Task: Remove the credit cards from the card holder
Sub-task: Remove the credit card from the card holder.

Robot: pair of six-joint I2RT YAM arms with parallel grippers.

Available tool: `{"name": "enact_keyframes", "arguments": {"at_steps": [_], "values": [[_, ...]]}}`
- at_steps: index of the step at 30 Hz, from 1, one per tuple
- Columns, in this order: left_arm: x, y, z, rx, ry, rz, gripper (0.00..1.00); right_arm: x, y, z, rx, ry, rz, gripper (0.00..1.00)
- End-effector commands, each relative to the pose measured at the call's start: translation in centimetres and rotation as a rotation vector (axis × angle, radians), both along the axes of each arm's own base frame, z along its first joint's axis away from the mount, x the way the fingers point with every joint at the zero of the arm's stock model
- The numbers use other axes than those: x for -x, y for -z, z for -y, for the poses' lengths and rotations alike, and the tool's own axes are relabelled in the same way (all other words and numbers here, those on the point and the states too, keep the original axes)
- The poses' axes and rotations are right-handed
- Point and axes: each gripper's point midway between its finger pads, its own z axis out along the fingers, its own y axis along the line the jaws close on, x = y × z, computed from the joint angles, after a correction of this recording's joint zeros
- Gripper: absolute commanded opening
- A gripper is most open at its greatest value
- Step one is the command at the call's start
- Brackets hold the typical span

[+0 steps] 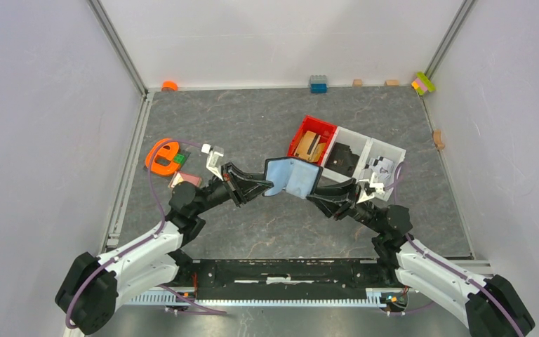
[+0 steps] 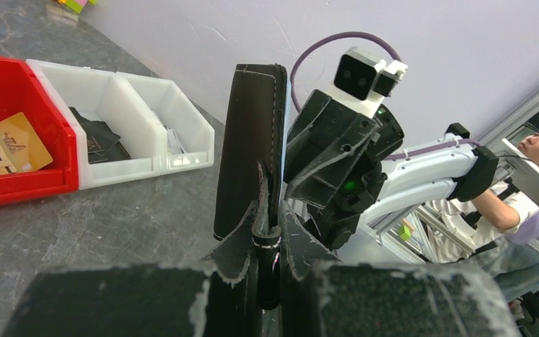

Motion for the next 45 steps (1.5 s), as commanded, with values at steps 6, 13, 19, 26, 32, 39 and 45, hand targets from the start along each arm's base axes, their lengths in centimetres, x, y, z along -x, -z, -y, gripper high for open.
{"name": "enact_keyframes", "arguments": {"at_steps": [6, 13, 19, 26, 32, 39, 45], "values": [[2.1, -2.7, 1.1, 0.047, 0.116, 0.121, 0.02, -1.5, -0.2, -0.1, 0.024, 0.053, -0.018, 0.27], [2.4, -2.2, 2.0, 0.021, 0.144, 0.116, 0.02, -1.5, -0.3, -0.1, 0.020, 0.051, -0.019, 0.24], [3.1, -1.9, 3.2, -0.010, 0.187, 0.123, 0.02, -1.4, -0.1, -0.3, 0.025, 0.036, -0.026, 0.27], [3.6, -1.4, 4.0, -0.047, 0.212, 0.128, 0.02, -1.4, -0.1, -0.4, 0.023, 0.033, -0.026, 0.28], [3.1, -0.4, 4.8, -0.114, 0.194, 0.113, 0.02, -1.3, -0.2, -0.4, 0.020, 0.030, -0.028, 0.28], [2.0, 0.2, 4.6, -0.149, 0.132, 0.096, 0.02, -1.2, -0.4, -0.3, 0.012, 0.026, -0.024, 0.29], [2.2, 0.0, 4.7, -0.147, 0.138, 0.098, 0.02, -1.3, -0.2, -0.5, 0.017, 0.024, -0.034, 0.27]]}}
